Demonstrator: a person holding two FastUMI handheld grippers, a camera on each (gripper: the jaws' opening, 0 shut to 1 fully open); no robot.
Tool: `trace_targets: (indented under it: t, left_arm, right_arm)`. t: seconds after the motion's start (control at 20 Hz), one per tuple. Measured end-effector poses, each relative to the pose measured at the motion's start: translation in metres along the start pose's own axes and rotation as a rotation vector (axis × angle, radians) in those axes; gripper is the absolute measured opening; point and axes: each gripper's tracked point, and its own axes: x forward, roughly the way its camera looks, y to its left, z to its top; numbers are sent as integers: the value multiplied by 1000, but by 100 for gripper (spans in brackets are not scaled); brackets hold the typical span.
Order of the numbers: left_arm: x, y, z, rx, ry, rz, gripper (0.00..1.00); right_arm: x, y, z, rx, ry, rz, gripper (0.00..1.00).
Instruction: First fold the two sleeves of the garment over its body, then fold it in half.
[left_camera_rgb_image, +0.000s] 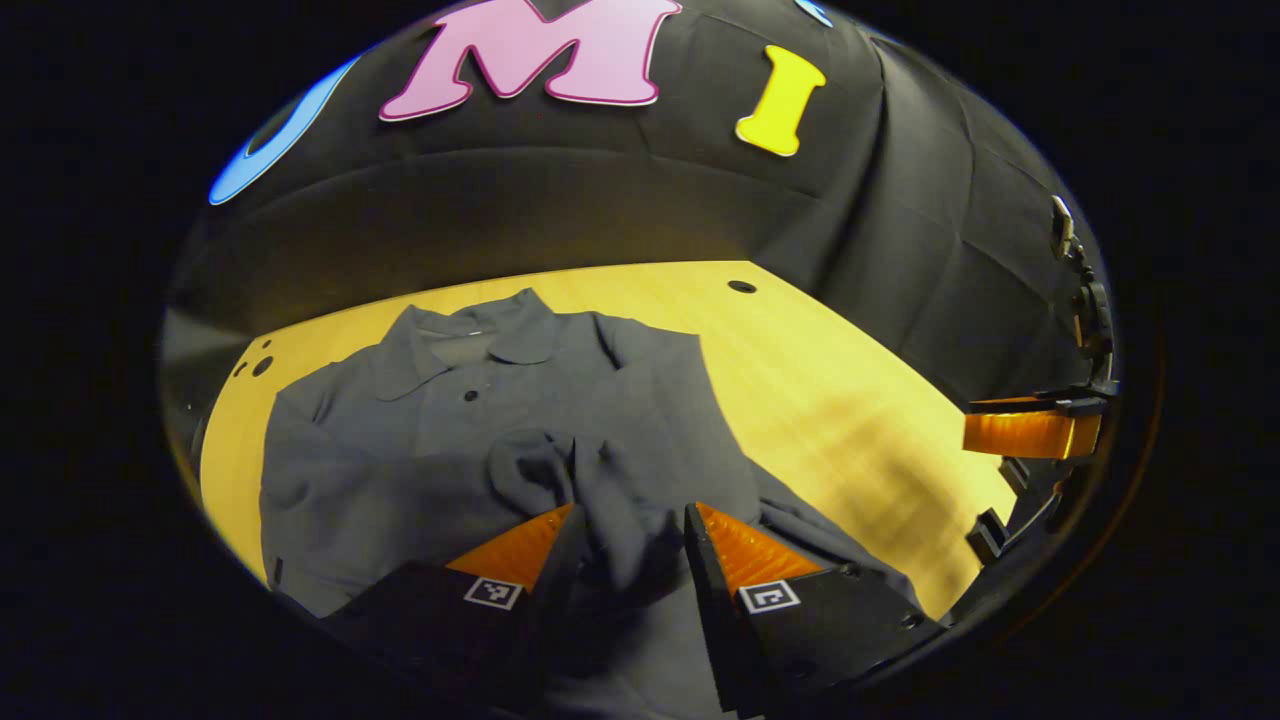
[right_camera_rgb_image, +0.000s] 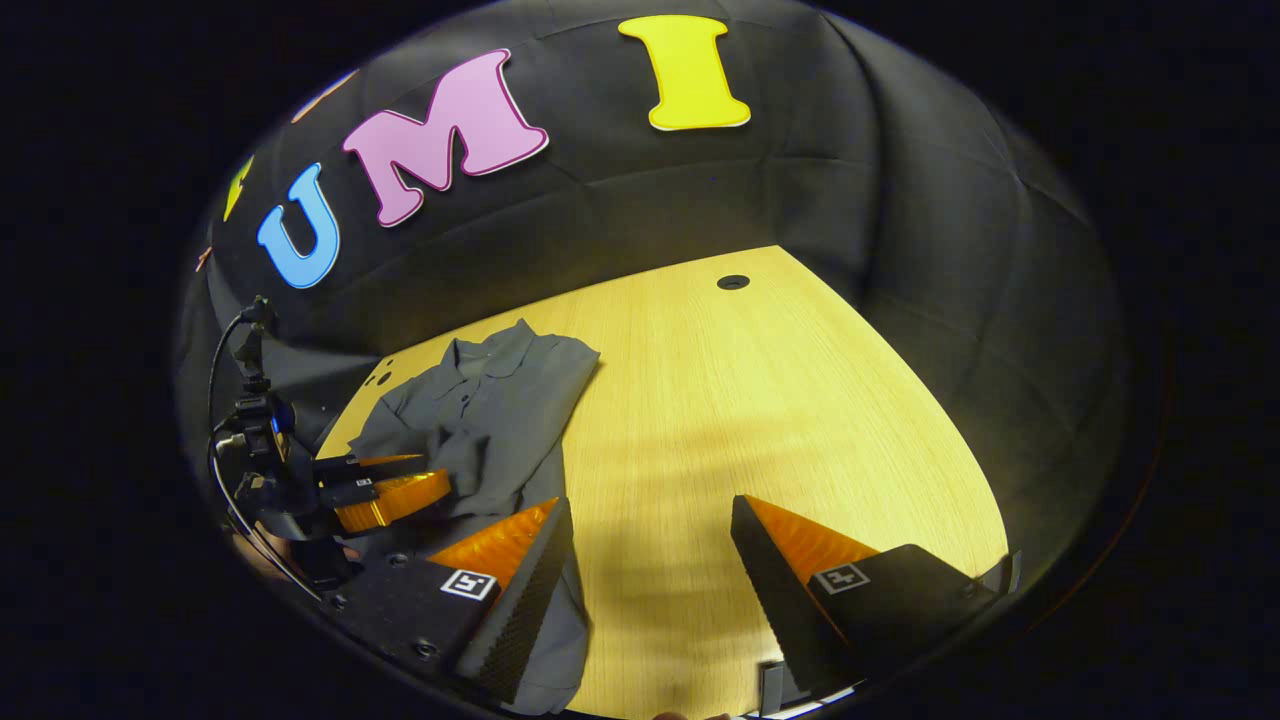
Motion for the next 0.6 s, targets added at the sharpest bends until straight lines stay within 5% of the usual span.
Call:
trace_targets:
  t: [0.1, 0.2, 0.6]
  left_arm:
    - [-9, -10, 1, 42, -21, -27, 70]
    - [-19, -13, 0, 88, -43, -24, 95]
    - [-88, -6, -16, 28, -65, -21, 96]
  right_arm:
    - [-4, 3, -3, 1, 0, 6, 99]
    - [-7, 8, -5, -3, 1, 9, 99]
    - [-36, 46, -25, 12, 14, 49, 99]
